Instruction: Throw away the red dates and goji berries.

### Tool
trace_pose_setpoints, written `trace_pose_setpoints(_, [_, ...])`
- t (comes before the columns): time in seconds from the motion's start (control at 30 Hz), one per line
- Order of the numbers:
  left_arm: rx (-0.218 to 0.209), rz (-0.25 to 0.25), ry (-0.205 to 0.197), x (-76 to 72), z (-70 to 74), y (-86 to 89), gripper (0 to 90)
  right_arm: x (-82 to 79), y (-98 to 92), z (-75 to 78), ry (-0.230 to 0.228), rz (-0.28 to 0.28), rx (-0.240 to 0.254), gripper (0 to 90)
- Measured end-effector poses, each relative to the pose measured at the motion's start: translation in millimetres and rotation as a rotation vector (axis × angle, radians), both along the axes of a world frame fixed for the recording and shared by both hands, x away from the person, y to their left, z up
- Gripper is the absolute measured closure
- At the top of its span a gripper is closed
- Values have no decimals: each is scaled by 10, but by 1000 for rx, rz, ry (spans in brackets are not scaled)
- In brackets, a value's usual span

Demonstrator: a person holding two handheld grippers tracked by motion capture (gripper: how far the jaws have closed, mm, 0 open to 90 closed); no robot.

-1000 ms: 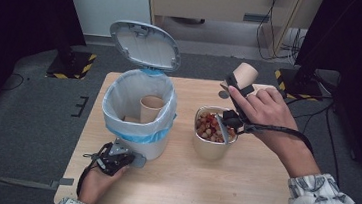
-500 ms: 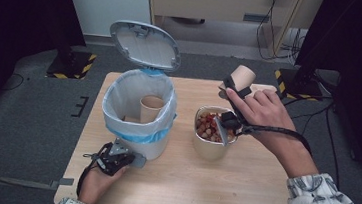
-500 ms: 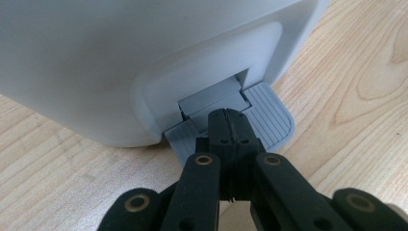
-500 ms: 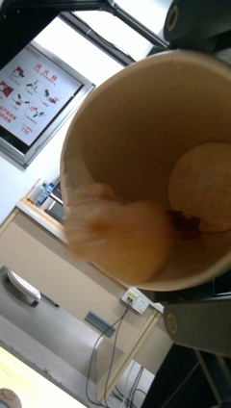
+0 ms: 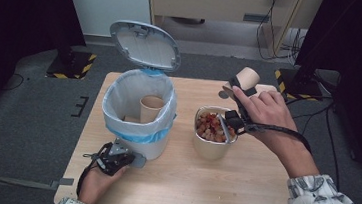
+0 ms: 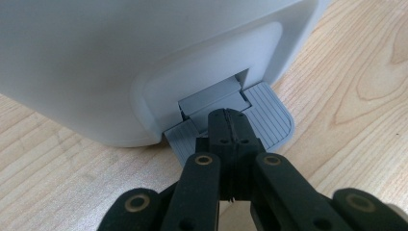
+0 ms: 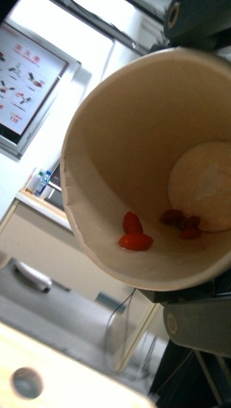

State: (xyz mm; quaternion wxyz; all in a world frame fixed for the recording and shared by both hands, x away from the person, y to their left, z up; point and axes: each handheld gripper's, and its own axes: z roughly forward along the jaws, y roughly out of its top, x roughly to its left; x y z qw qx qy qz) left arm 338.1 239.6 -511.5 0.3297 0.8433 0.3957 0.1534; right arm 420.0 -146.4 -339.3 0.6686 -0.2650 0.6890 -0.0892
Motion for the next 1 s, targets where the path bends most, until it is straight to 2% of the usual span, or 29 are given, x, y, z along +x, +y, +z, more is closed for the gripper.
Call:
trace_pose_setpoints(0.07, [-1,0,0,0,0,0,898,16,-9,7,11,3,16,292])
trace_pose_setpoints(0.27, [-1,1,0,0,0,0,898,42,-46,38,62,-10,141,291])
trace_pose_setpoints(0.4, [-2,1,1,0,-1,0,898,58,-58,47,85,-10,193,291])
trace_pose_setpoints(0.77, [-2,1,1,0,-1,0,898,76,-48,45,127,-22,268,291])
trace_pose_setpoints(1.0, [-4,0,2,2,-1,2,898,102,-44,55,137,-15,296,290])
